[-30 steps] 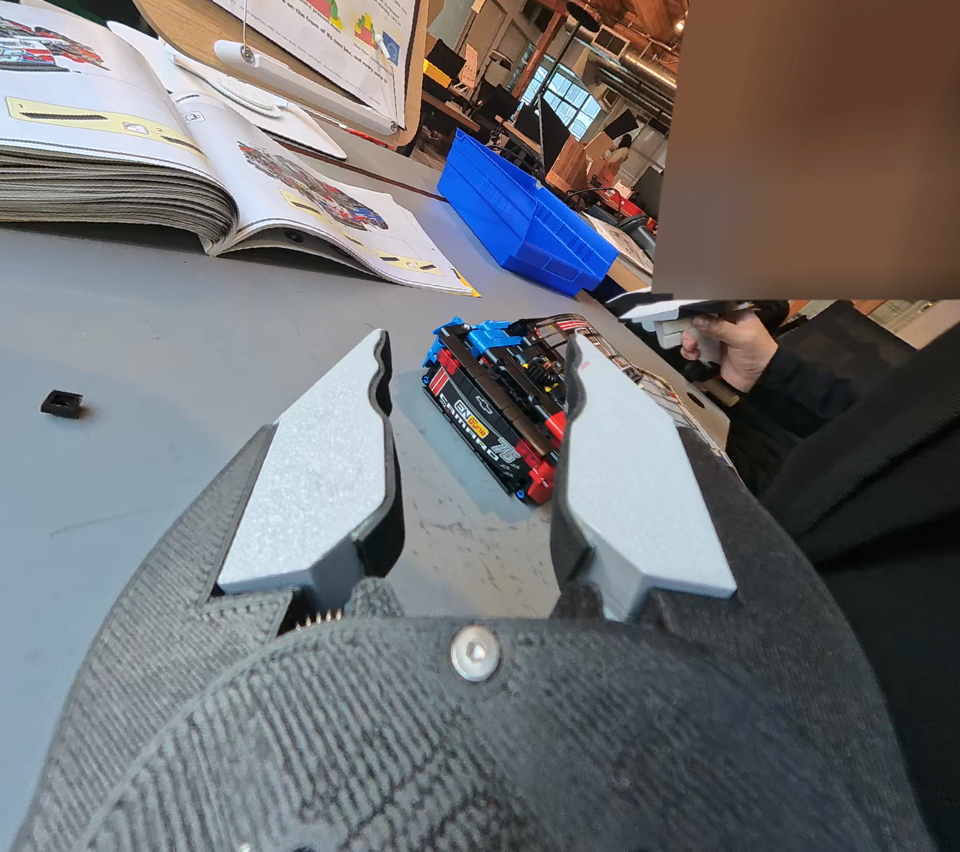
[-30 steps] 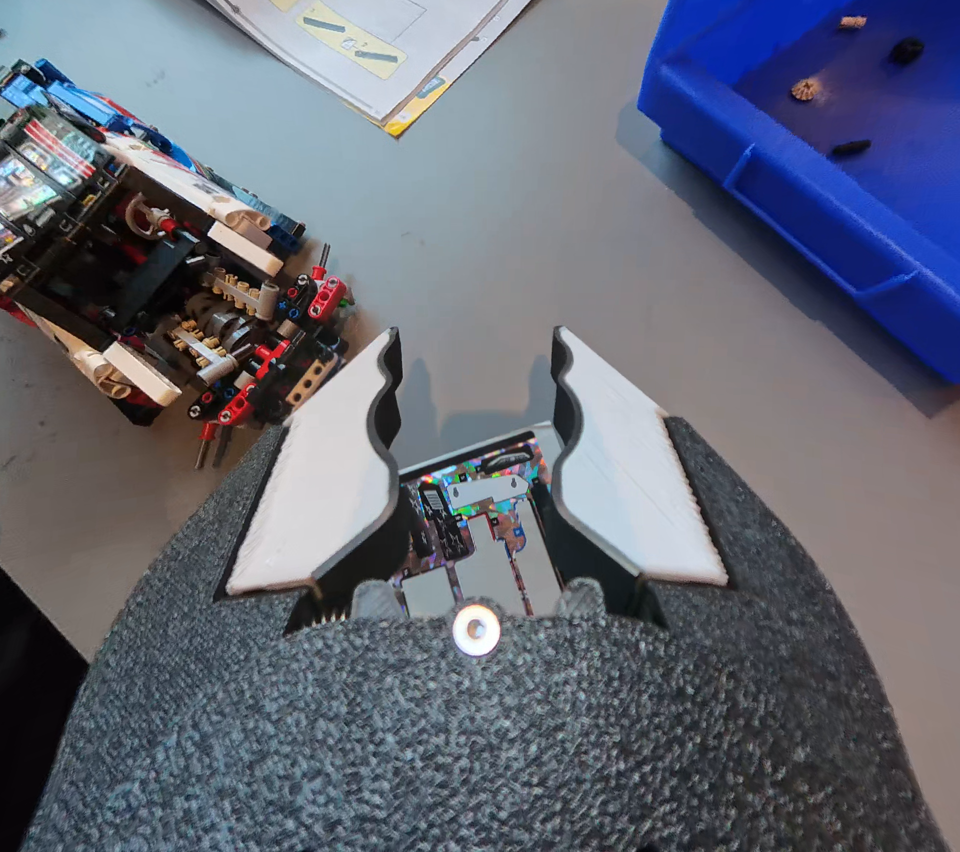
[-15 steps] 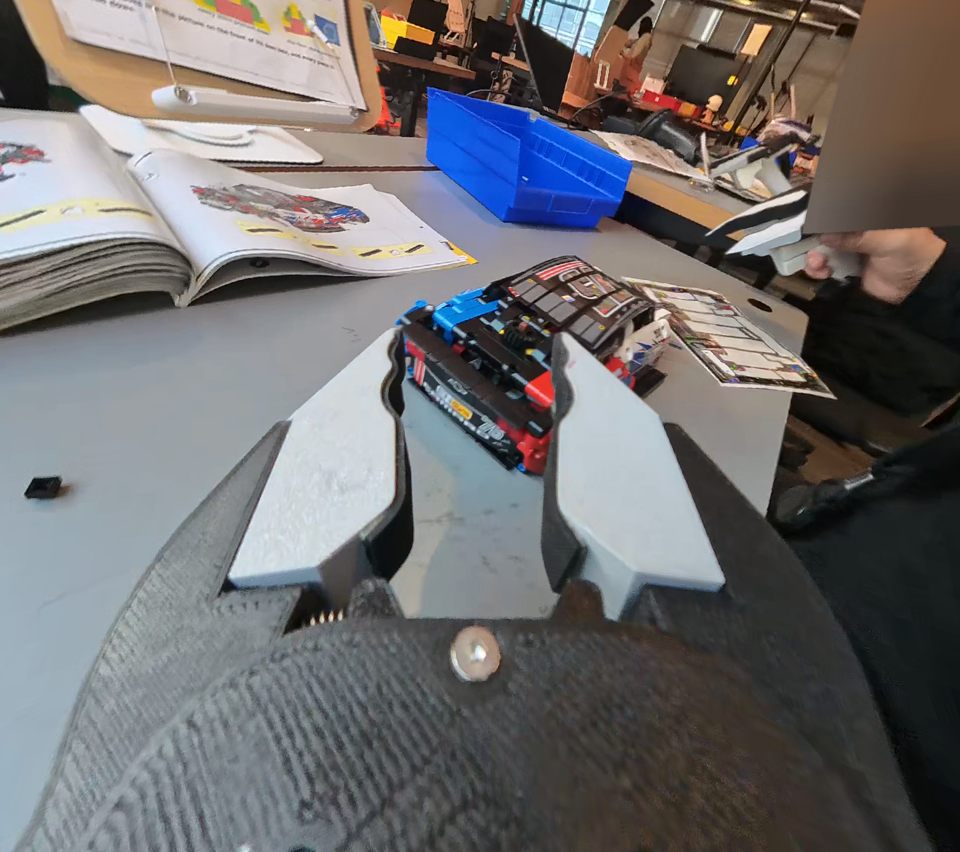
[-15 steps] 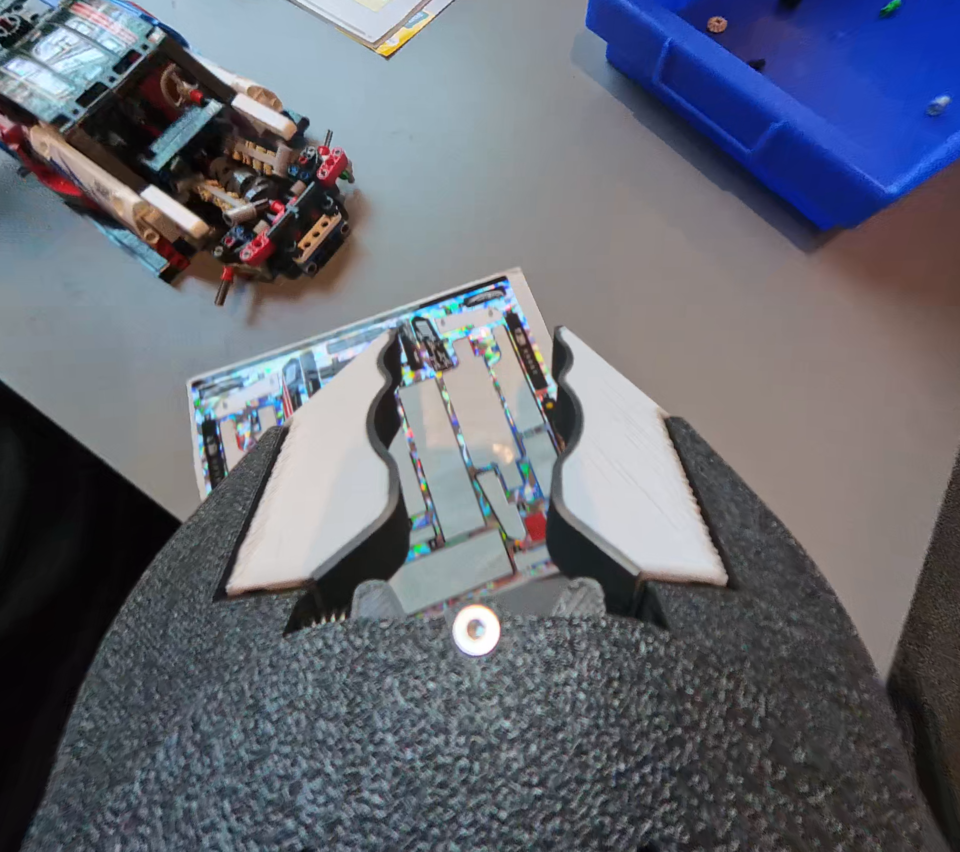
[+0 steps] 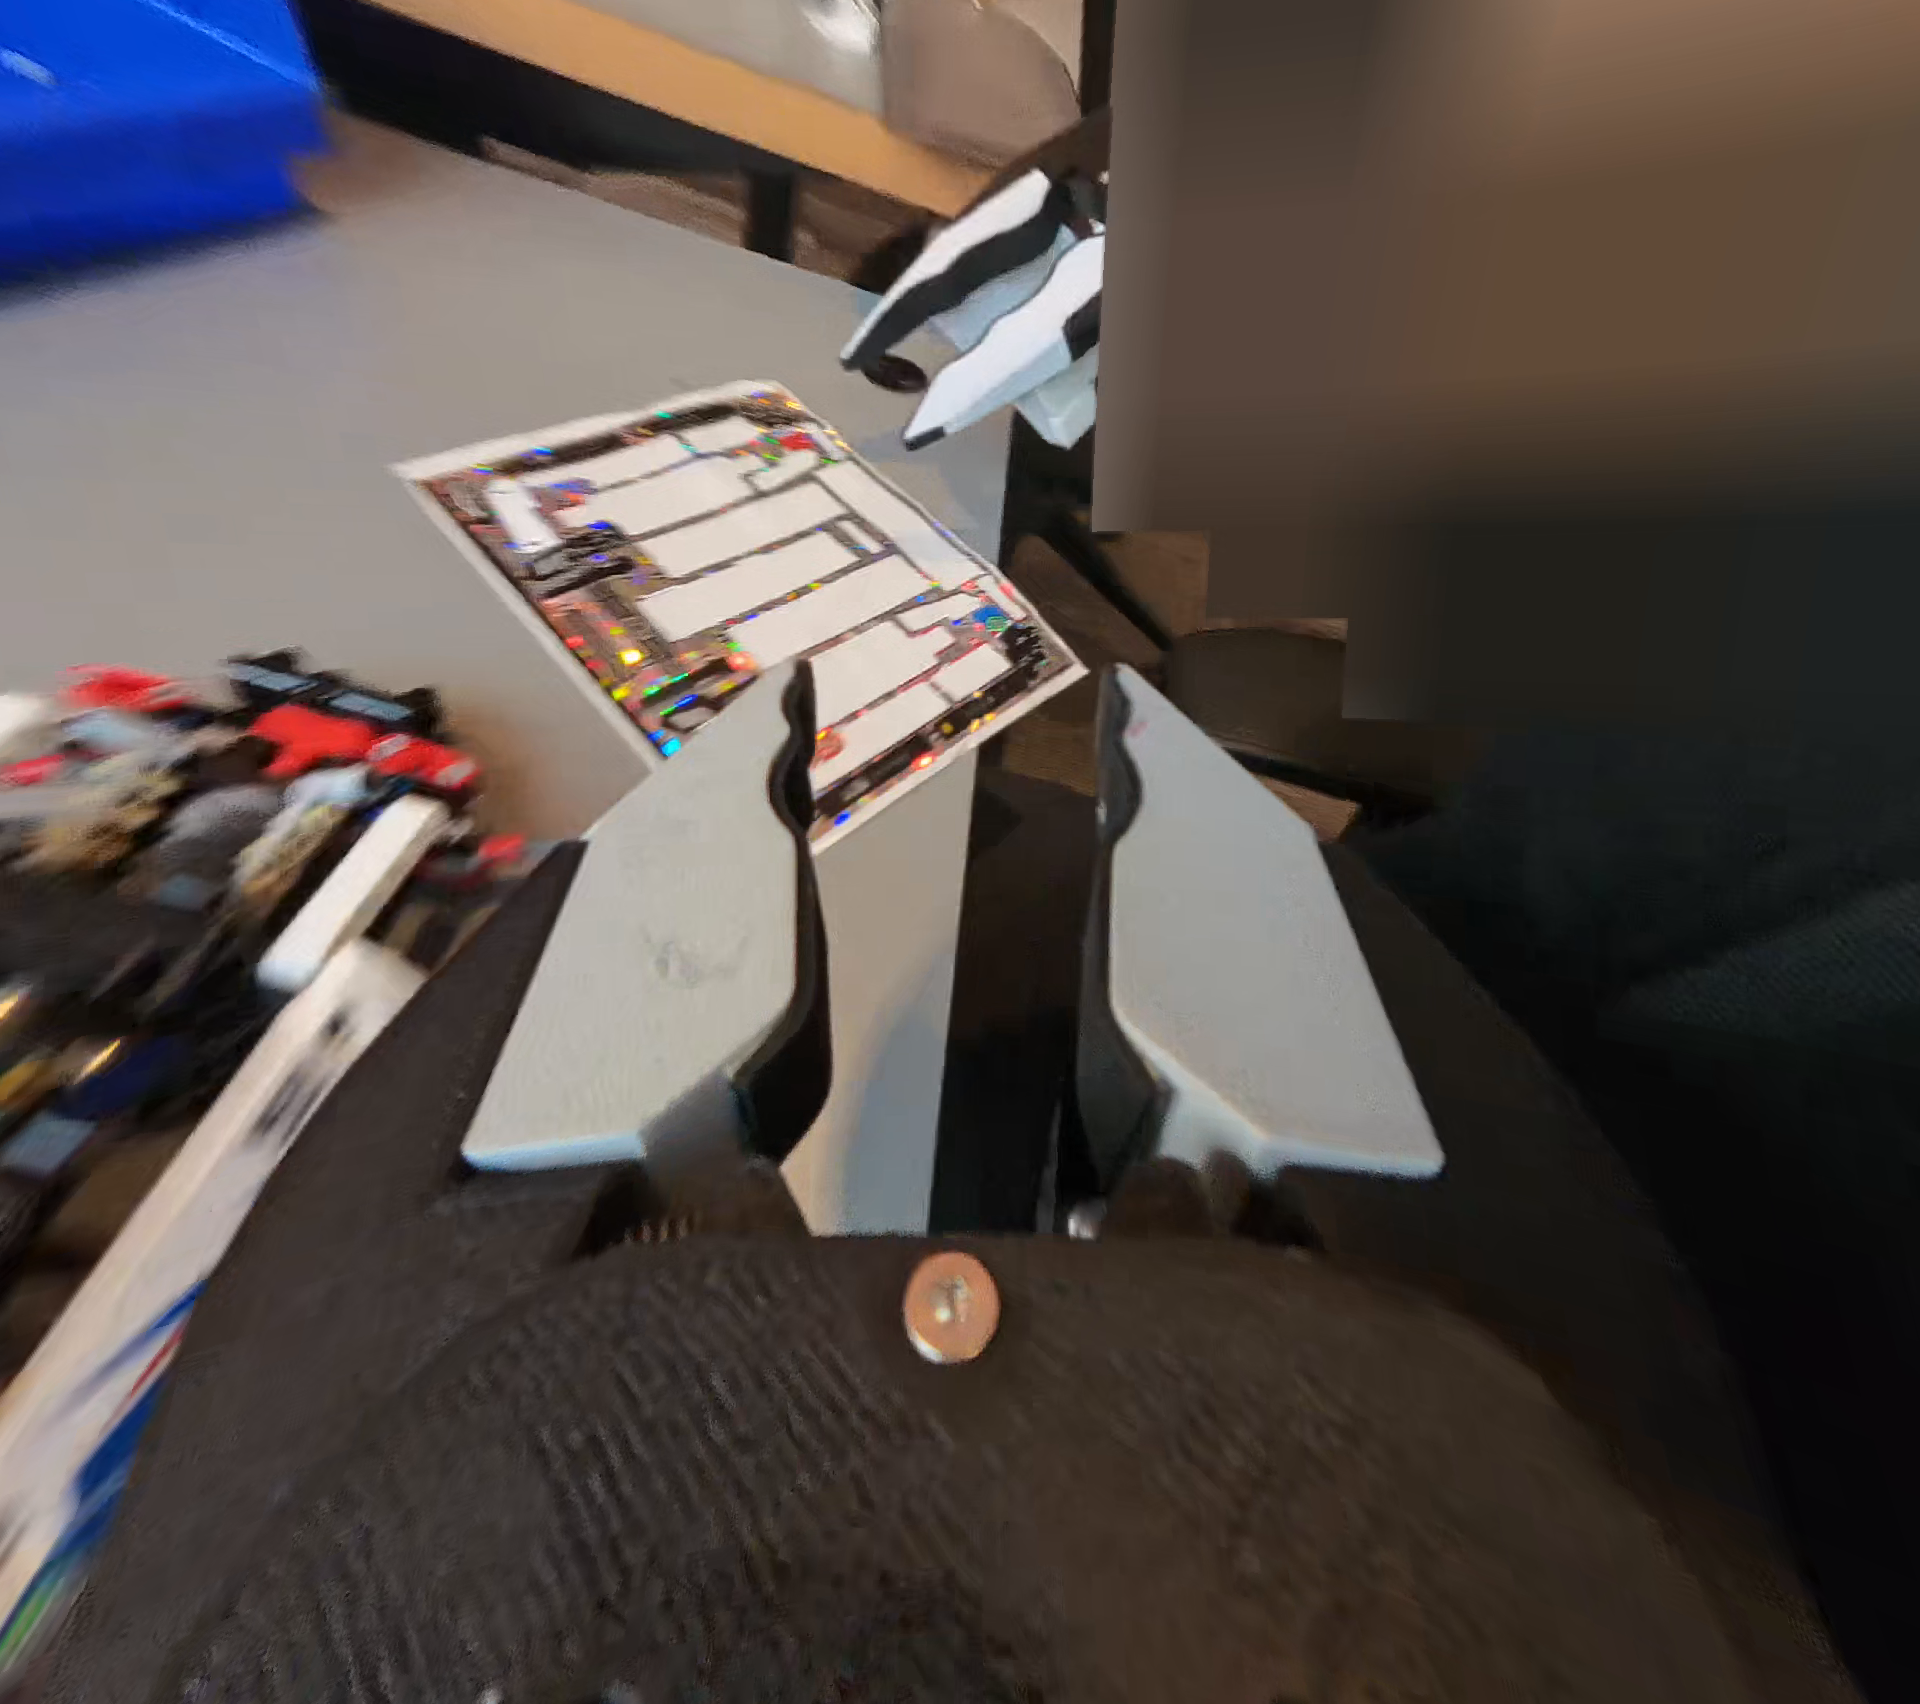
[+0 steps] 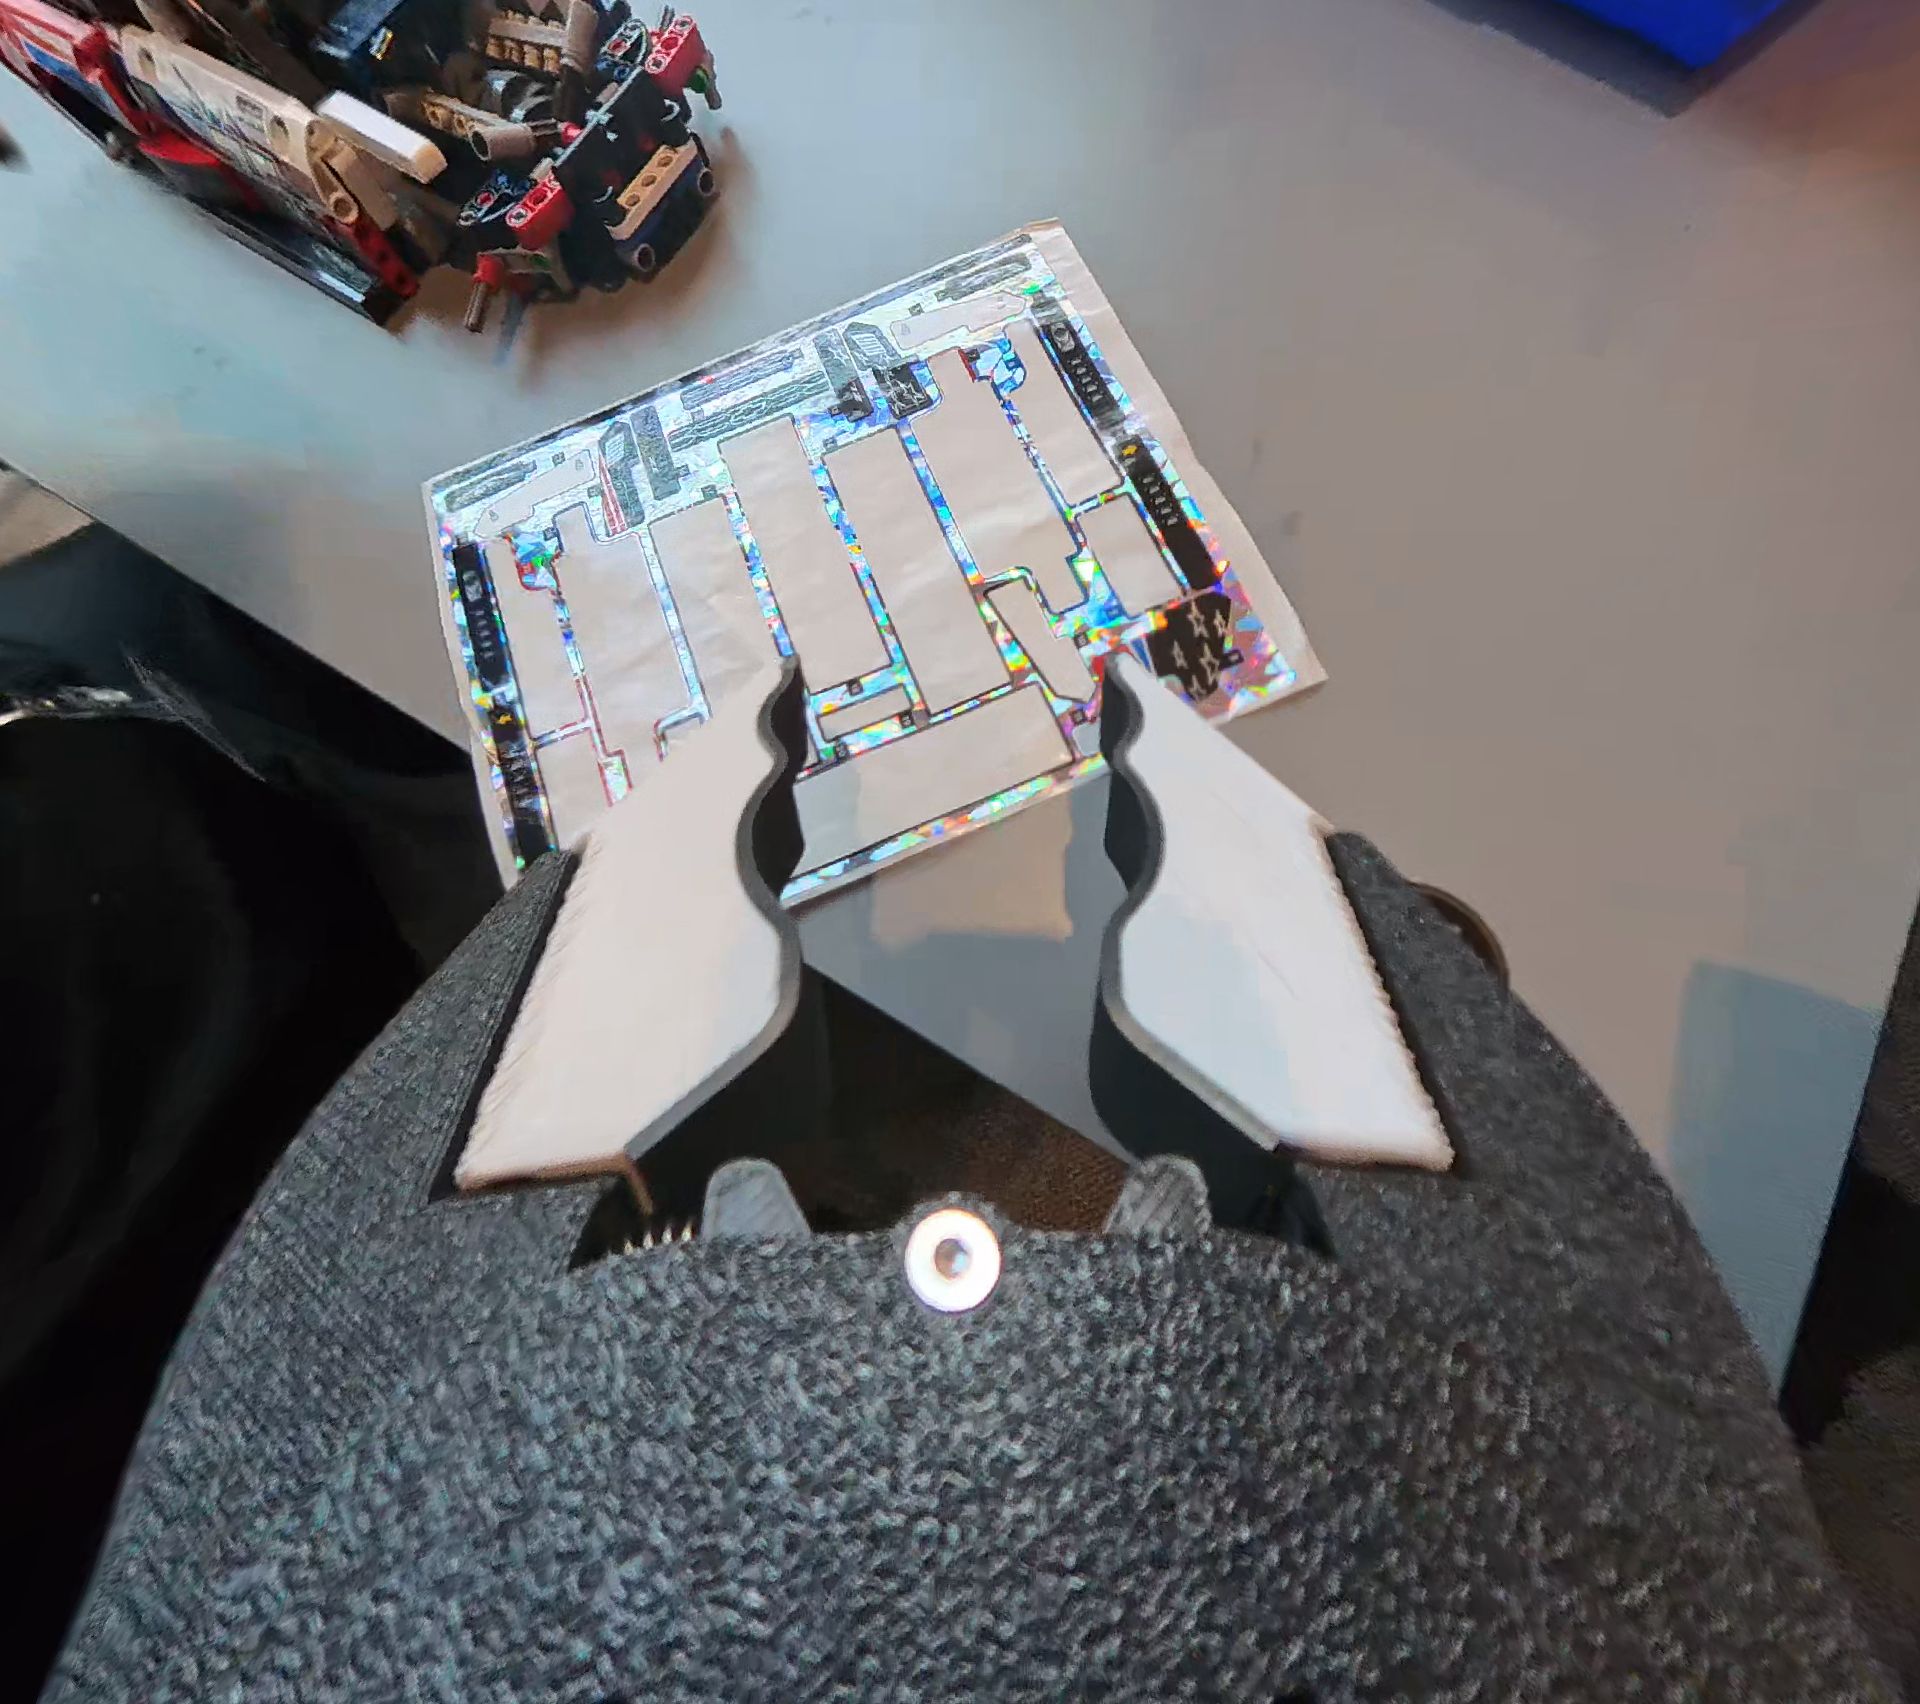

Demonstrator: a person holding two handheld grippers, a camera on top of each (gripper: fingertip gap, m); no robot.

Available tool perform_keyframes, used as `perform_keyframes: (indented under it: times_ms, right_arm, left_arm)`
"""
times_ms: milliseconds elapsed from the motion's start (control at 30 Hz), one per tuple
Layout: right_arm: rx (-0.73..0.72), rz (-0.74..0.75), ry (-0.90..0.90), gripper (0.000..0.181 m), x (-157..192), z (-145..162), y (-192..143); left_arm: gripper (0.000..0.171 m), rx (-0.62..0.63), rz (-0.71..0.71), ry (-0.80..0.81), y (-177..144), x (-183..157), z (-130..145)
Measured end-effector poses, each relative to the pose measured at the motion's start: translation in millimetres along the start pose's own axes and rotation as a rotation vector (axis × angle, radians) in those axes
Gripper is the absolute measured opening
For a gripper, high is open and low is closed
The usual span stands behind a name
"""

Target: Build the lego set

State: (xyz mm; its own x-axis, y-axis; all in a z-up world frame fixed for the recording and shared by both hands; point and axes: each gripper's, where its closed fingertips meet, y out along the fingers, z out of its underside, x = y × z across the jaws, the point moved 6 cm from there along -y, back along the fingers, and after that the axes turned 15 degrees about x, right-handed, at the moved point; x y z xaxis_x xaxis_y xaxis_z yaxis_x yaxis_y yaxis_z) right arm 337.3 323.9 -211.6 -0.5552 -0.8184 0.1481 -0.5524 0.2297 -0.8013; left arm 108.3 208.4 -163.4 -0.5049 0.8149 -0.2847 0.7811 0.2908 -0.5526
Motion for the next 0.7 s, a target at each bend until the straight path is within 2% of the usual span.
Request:
perform_keyframes:
  times_ms: [67,133,200,300,400,500,600,700]
  right_arm:
    - [-0.034,-0.036,0.048,0.056,3.8,4.0,-1.5]
    - [-0.038,-0.043,0.077,0.057,8.3,11.6,-3.3]
    - [-0.006,-0.013,0.083,0.057,12.3,23.8,-7.3]
    - [0.043,-0.023,0.130,0.057,19.5,44.0,-17.8]
    - [0.032,-0.100,0.234,0.055,25.9,61.0,-27.5]
    - [0.031,-0.166,0.380,0.036,27.4,80.4,-25.0]
    - [0.007,-0.289,0.483,0.040,33.6,88.5,-14.9]
    - [-0.013,-0.405,0.527,0.041,40.0,85.9,-2.3]
  left_arm:
    - [0.053,0.080,0.046,0.008,33.4,2.5,-9.2]
    - [0.063,0.202,0.047,0.017,63.2,7.2,-10.7]
    - [0.072,0.319,0.053,0.022,85.2,7.8,-5.0]
    - [0.076,0.450,0.062,0.019,105.3,4.0,12.4]
    - [0.064,0.431,0.049,0.065,112.5,-3.0,17.1]
    - [0.062,0.449,0.119,0.050,117.7,-17.6,16.8]
    - [0.056,0.441,0.144,0.070,122.8,-26.9,18.4]
    - [0.060,0.438,0.168,0.065,123.5,-30.9,18.8]
